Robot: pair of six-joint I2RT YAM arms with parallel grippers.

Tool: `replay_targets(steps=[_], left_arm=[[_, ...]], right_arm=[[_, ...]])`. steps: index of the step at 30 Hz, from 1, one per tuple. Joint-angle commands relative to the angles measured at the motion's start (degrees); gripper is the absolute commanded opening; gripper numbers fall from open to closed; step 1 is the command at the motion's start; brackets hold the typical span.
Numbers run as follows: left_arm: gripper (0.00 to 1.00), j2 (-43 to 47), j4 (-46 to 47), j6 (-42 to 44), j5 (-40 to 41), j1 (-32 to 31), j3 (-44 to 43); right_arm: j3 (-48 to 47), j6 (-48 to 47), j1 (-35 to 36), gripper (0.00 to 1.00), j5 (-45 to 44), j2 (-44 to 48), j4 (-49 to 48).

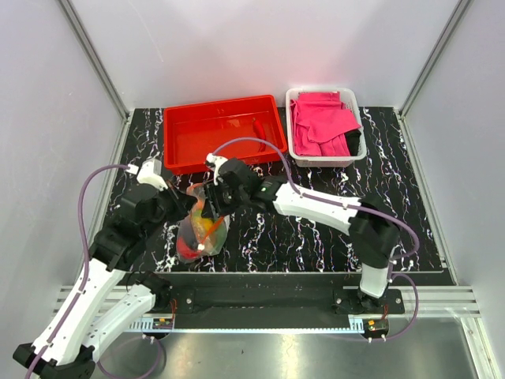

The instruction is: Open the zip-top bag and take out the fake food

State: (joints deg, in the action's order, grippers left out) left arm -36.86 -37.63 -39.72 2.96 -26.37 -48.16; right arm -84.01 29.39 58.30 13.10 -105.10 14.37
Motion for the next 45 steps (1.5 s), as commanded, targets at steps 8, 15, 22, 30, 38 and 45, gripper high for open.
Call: replay_targets(steps=[8, 15, 22, 30, 38, 45], left_arm=[[0.00, -3.30, 5.72, -0.88, -1.56, 0.09, 0.87], [0.00, -3.83, 7.56, -1.76, -2.61, 0.09, 2.89], [0.00, -2.61, 8.80, -2.99, -4.81, 0.00, 5.53], [0.00, 0.30, 4.94, -1.67, -2.09, 0.00, 4.83], [0.00, 3.81, 0.19, -1.76, 6.70, 0.09, 3.34], [0.00, 7.68, -2.36, -3.08, 12.50, 0.09, 2.72]], right_arm=[[-3.27, -4.16, 0.23, 0.64, 1.92, -9.59, -8.92], [-3.79, -4.95, 0.23, 0.77, 3.50, -12.49, -12.96], [-7.22, -1.97, 0.32, 0.89, -0.97, -19.16, -16.92], [-7.68, -4.16, 0.23, 0.63, -4.14, -18.13, -14.72], [-2.83, -5.83, 0.23, 0.22, -3.09, -9.52, -12.62], [0.77, -6.27, 0.23, 0.14, 6.39, -3.02, -12.52]])
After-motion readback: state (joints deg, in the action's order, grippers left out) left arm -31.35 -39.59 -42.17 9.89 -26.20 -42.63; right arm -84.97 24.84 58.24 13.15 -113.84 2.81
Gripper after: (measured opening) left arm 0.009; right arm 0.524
